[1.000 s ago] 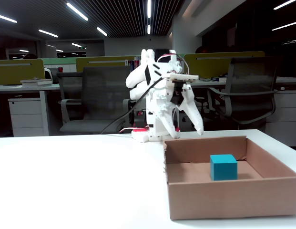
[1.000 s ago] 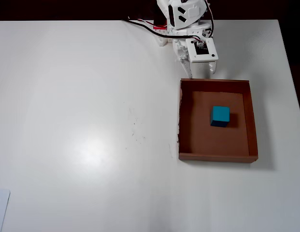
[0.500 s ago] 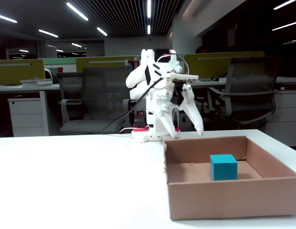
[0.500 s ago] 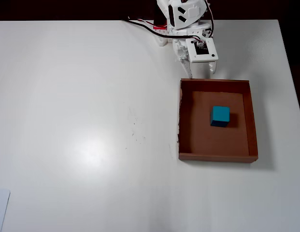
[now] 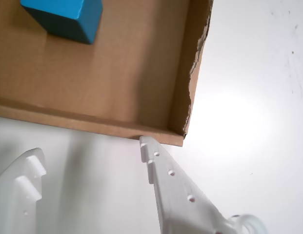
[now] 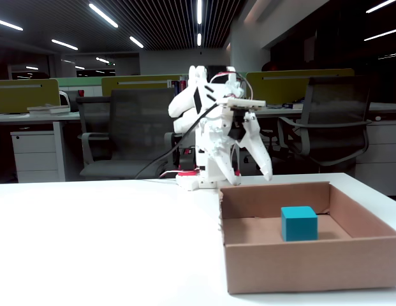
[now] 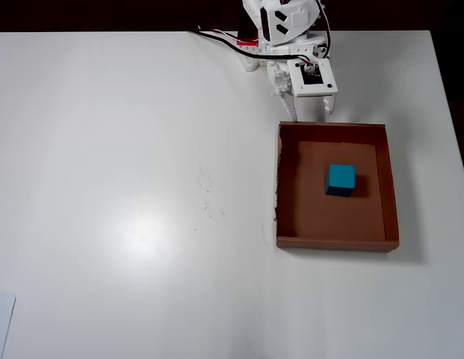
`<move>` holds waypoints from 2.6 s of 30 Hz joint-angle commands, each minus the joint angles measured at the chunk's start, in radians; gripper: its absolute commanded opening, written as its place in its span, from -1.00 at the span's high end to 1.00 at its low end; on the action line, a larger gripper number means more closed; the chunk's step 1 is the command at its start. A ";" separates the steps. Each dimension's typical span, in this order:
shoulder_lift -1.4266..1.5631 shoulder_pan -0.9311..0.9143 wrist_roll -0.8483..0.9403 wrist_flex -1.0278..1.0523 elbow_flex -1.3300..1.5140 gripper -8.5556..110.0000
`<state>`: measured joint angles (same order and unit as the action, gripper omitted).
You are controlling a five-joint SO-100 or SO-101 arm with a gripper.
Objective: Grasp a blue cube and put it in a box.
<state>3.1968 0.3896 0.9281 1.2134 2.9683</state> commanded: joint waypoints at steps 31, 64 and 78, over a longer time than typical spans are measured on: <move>-0.014 0.009 -0.003 0.012 0.003 0.44; -0.011 0.083 -0.003 -0.118 0.003 0.44; -0.009 0.081 -0.003 -0.364 0.003 0.44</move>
<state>3.1784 0.4786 0.9281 0.8928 2.9775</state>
